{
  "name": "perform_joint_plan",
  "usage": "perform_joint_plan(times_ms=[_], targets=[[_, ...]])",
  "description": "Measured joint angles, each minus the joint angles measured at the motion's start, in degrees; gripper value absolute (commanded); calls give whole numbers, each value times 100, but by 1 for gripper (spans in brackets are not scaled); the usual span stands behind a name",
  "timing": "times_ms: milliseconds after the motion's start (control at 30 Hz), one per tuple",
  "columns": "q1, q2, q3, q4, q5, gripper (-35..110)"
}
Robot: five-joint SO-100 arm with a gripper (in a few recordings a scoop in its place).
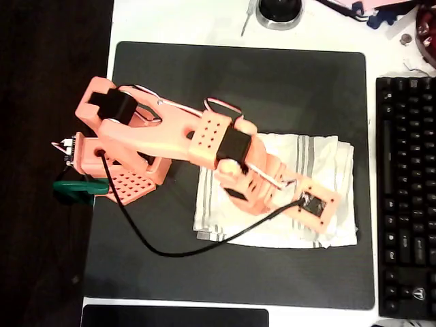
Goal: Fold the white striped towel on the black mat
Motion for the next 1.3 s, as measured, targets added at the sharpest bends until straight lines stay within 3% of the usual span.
perform_joint_plan(times_ms=[533, 933, 1300], targets=[[-527, 334, 141, -35, 123, 20], [-1389, 3217, 2804, -44, -18, 1], [-1890, 5959, 5054, 114, -70, 0]])
